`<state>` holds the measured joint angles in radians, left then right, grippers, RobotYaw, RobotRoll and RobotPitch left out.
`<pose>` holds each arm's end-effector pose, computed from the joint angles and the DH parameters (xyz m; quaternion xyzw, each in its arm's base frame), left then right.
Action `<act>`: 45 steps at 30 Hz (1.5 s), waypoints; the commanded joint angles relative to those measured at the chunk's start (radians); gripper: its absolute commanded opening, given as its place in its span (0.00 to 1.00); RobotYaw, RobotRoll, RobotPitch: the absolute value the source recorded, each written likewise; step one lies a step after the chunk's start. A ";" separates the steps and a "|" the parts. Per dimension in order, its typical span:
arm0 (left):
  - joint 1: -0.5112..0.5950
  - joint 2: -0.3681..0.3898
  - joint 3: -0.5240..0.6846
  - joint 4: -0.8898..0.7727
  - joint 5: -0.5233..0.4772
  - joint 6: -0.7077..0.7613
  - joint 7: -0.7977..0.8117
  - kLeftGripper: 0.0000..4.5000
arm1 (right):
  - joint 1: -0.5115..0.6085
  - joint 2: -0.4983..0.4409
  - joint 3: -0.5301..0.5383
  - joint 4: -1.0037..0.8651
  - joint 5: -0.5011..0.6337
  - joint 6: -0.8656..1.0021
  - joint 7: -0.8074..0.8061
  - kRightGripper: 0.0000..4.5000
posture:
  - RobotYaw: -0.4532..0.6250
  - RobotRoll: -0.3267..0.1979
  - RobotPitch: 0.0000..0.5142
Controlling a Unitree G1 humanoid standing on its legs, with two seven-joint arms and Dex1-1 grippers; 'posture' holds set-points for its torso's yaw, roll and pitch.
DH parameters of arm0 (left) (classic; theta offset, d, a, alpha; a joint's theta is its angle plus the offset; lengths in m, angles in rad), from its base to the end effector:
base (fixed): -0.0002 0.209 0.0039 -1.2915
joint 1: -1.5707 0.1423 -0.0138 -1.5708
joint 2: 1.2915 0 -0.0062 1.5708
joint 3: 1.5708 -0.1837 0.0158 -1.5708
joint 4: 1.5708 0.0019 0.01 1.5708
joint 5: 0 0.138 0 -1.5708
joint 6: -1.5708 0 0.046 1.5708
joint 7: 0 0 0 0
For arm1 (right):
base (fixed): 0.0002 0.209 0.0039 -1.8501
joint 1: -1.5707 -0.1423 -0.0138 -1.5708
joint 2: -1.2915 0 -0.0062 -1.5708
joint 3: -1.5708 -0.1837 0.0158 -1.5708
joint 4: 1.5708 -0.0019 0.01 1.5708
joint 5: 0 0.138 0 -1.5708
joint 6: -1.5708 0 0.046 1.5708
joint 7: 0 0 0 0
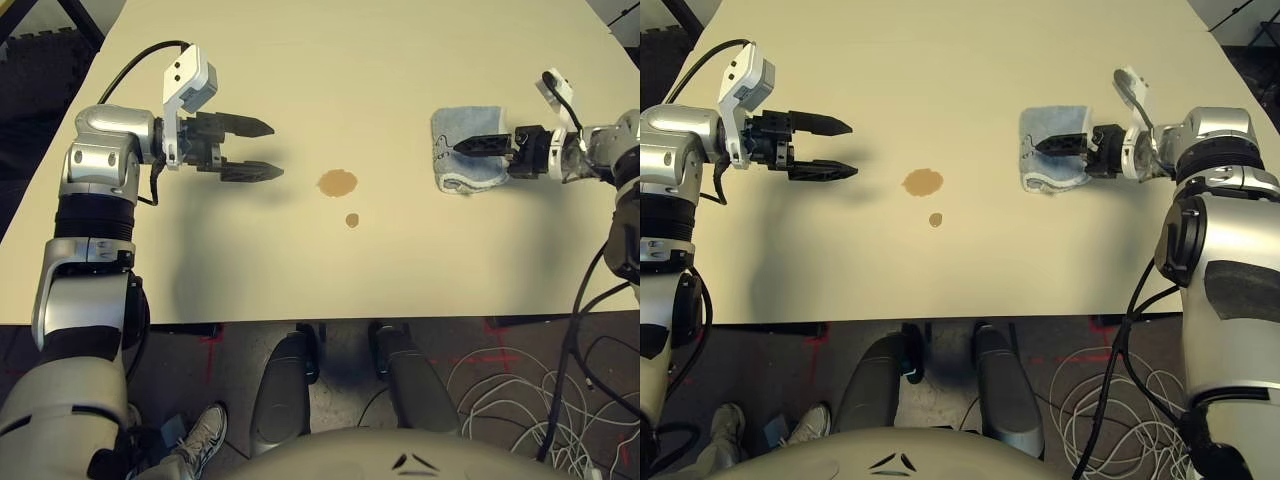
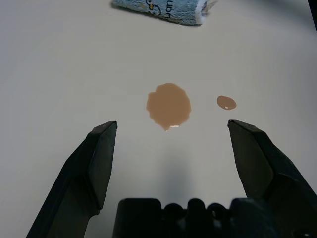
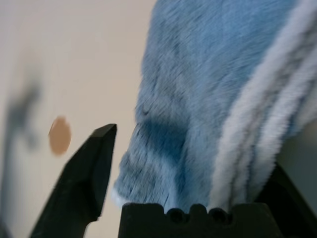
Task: Wipe the water off the table with a rag.
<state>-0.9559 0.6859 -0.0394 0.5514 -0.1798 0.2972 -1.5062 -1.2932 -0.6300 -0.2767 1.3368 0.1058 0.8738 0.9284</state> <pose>0.3310 0.2600 0.2451 0.1915 0.0798 -0.5871 0.7825 0.3403 -0.2846 0.2027 0.2457 0.2987 0.2465 0.8886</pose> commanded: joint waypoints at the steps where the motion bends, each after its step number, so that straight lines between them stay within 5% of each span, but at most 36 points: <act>1: 0.014 -0.002 -0.013 -0.012 -0.010 -0.003 0.004 1.00 | 0.025 0.003 -0.059 0.004 0.039 -0.031 -0.132 0.70 | 0.39 0.62 0.54; 10: -0.001 -0.009 -0.018 0.008 -0.009 -0.010 0.005 1.00 | 0.043 0.003 -0.075 -0.006 0.057 -0.058 -0.191 0.00 | 0.38 0.62 0.53; 22: -0.141 -0.085 0.147 0.232 -0.055 -0.106 0.285 1.00 | -0.112 0.096 -0.006 -0.140 0.116 0.115 -0.047 0.00 | 0.38 0.62 0.53; 30: -0.118 -0.080 0.132 0.250 -0.064 -0.109 0.219 1.00 | 0.011 0.242 0.005 -0.636 0.287 0.567 -0.095 0.00 | 0.35 0.62 0.52; 35: -0.110 -0.022 0.074 0.156 -0.071 0.032 0.077 1.00 | 0.099 0.391 -0.094 -0.899 0.356 0.737 -0.253 0.00 | 0.34 0.62 0.53; 45: -0.128 0.175 -0.086 -0.010 -0.132 0.240 -0.108 1.00 | 0.129 0.556 -0.145 -0.993 0.616 0.741 -0.536 0.00 | 0.36 0.62 0.53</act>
<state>-1.0831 0.8353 -0.0894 0.5797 -0.2803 0.5153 -1.5948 -1.1786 -0.0888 -0.4093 0.3724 0.6656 1.5956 0.4376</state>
